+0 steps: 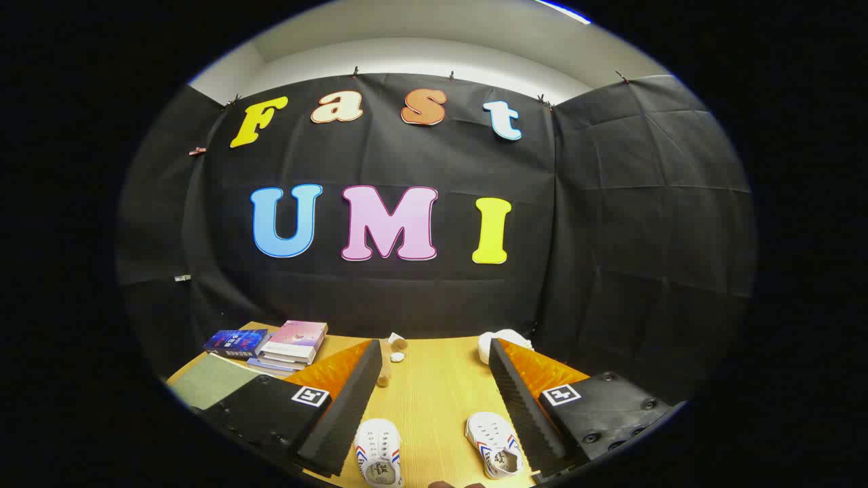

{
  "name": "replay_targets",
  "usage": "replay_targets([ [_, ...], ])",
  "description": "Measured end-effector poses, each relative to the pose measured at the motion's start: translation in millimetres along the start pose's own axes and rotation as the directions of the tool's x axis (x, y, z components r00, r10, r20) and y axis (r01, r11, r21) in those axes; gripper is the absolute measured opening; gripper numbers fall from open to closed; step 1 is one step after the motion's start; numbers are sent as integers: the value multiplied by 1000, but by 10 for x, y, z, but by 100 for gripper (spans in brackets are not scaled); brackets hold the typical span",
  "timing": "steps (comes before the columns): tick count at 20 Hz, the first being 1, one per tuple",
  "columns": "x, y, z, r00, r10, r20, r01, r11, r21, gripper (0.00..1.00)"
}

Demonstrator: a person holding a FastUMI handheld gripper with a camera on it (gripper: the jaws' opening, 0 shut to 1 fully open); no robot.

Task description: Open the storage box then place both shoes into the box .Put the left shoe in first, then the right shoe, with the right side of both shoes facing outward in a uniform manner.

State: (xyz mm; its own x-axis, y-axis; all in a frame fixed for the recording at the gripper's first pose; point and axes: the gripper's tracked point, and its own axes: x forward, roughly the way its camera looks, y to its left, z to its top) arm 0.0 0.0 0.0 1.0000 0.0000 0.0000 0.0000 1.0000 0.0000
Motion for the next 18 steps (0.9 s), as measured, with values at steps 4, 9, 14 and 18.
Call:
replay_targets([
  [4,49,20,-1,1000,17,-3,-17,1000,3,98],
  [9,89,32,-36,999,39,-11,-39,999,-4,98],
  [14,135,1,-117,998,46,-33,-46,999,-8,98],
  [18,167,-8,-169,997,53,-52,-53,999,5,98],
])
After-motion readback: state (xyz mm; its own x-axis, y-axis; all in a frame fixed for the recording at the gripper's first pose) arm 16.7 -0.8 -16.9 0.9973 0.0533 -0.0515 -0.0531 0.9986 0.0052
